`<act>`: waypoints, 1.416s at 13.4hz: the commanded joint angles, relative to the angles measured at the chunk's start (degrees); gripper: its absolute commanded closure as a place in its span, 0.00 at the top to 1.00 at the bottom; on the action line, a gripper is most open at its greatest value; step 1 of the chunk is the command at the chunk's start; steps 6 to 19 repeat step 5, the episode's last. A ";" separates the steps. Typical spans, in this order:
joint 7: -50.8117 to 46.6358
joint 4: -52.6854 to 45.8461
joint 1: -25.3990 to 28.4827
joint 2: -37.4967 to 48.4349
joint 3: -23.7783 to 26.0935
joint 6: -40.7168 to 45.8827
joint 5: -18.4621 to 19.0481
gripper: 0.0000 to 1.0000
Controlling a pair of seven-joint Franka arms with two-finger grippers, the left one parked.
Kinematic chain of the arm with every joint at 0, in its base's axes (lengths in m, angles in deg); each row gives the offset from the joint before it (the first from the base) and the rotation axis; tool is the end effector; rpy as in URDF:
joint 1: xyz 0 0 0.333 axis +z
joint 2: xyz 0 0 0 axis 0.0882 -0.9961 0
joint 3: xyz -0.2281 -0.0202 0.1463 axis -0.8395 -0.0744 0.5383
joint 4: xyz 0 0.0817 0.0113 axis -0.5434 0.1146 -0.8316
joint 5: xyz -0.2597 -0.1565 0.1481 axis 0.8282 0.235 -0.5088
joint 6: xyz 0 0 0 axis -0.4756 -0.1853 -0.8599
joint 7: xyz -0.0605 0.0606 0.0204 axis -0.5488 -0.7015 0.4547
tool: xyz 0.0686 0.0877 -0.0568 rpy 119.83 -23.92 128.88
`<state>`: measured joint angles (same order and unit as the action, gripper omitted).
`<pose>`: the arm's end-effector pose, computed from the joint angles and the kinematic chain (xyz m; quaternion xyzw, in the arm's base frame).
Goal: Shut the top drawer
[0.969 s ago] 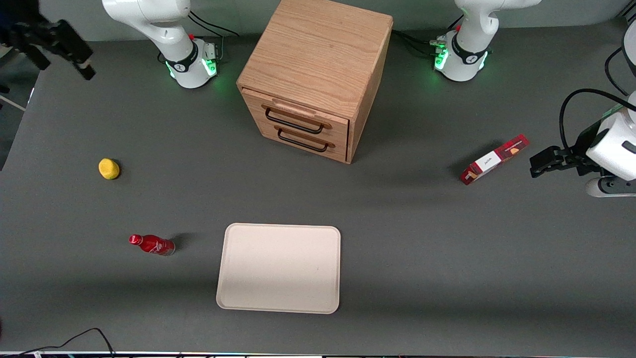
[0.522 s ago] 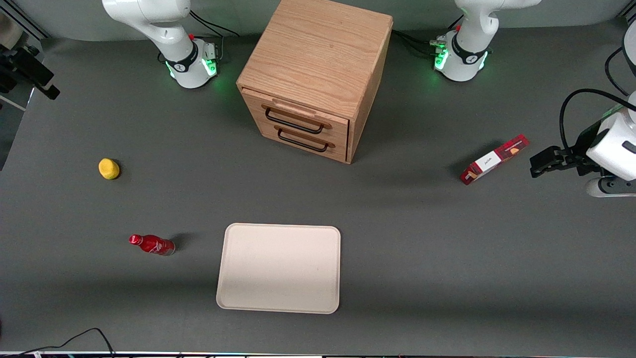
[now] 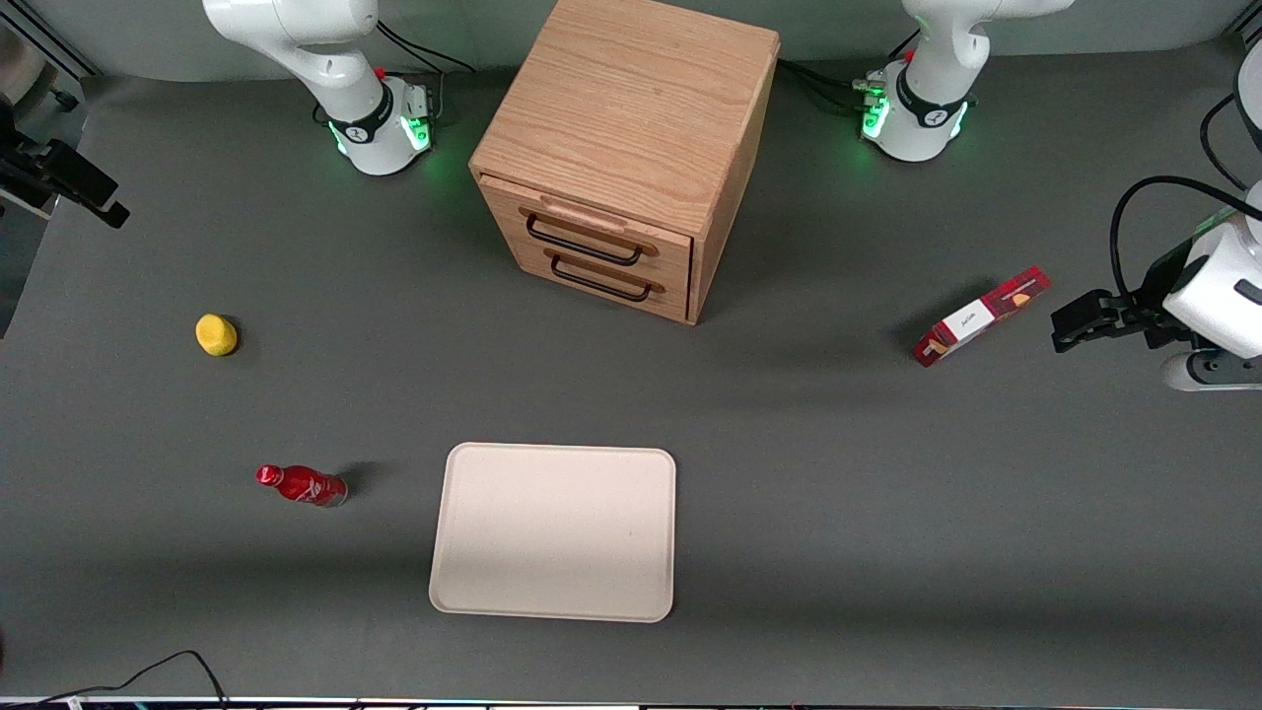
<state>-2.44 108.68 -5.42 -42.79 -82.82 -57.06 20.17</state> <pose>0.4253 -0.0261 0.6110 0.9882 -0.1478 0.0374 0.0124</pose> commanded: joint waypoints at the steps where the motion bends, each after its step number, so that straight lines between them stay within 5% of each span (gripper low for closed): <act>1: 1.68 0.91 1.41 1.18 -0.49 -1.40 -0.47 1.00; 4: 3.08 0.21 2.21 -4.44 -0.31 -3.16 -4.15 1.00; 19: 3.78 -0.58 2.21 -4.71 -0.31 -3.07 -4.25 1.00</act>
